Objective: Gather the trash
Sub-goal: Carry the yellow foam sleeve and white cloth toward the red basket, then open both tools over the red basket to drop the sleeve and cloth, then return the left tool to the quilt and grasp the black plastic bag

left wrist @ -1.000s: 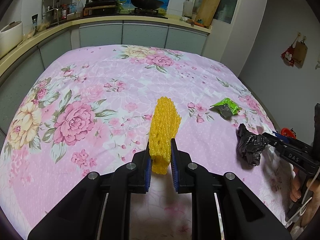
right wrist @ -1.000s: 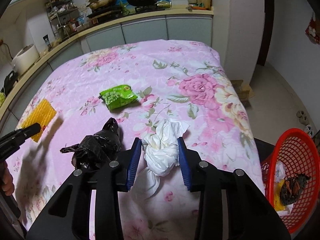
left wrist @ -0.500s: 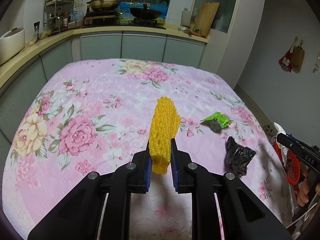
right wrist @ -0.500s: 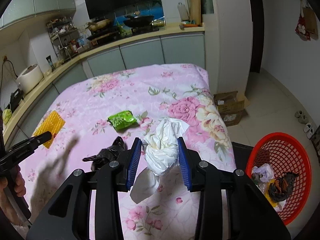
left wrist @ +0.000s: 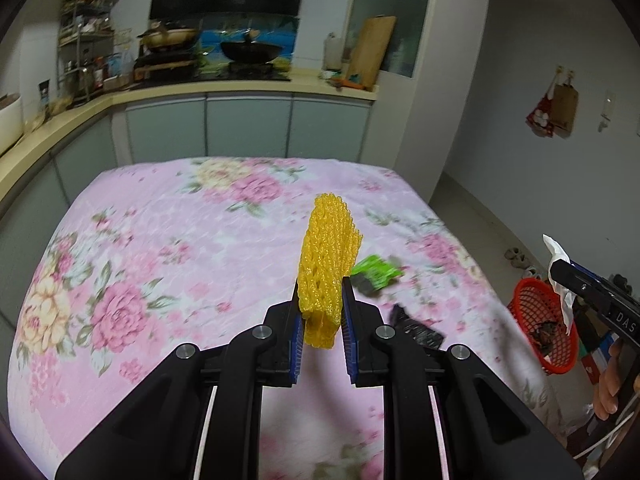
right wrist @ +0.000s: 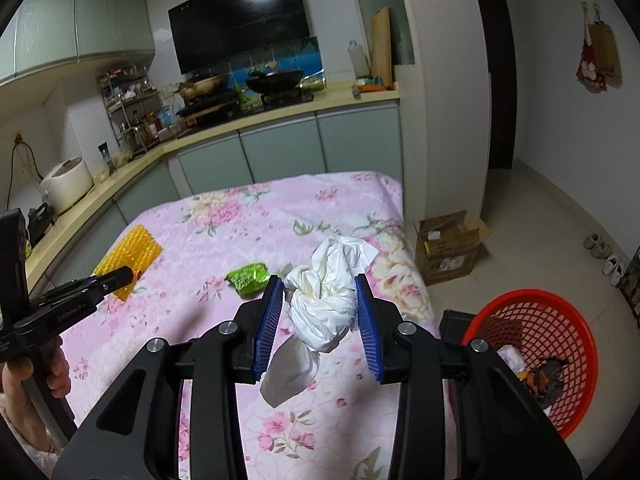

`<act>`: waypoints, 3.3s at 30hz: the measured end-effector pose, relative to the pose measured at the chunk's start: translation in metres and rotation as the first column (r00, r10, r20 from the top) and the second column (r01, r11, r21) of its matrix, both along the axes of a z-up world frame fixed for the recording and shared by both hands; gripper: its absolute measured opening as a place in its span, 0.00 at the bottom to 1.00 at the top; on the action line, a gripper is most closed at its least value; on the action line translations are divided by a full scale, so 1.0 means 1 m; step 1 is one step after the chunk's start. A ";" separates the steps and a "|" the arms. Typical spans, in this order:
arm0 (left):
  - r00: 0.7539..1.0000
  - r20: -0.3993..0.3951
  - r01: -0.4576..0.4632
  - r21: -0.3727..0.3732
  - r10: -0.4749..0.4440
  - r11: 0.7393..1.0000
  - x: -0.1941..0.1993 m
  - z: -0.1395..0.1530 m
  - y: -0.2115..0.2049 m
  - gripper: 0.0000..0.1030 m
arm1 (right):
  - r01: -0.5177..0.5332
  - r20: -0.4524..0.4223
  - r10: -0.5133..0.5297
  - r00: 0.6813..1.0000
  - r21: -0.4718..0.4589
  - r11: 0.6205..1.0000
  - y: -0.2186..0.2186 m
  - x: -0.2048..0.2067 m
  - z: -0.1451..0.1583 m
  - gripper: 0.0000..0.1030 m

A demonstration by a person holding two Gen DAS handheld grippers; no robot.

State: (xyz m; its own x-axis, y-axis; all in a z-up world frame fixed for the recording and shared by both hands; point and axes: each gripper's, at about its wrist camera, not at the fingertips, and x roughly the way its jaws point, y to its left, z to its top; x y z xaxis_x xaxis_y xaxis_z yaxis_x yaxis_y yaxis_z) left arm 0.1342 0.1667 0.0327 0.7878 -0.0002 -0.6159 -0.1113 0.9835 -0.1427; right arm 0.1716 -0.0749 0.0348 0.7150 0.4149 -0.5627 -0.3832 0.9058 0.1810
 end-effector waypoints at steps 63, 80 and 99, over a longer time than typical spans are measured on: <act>0.785 -0.231 0.585 -0.026 -0.575 0.810 0.120 -0.066 -0.326 0.51 | 0.475 -0.114 -0.468 0.876 0.041 0.879 -0.211 0.024 -0.039 0.54; 0.877 -0.138 0.462 -0.022 -0.461 0.886 0.097 -0.031 -0.251 0.77 | 0.452 -0.096 -0.445 0.890 0.076 0.889 -0.204 0.000 -0.033 0.61; 0.993 -0.055 0.101 -0.034 -0.103 0.994 0.044 0.000 -0.067 0.78 | 0.330 -0.064 -0.327 0.943 0.054 0.942 -0.141 -0.015 -0.034 0.69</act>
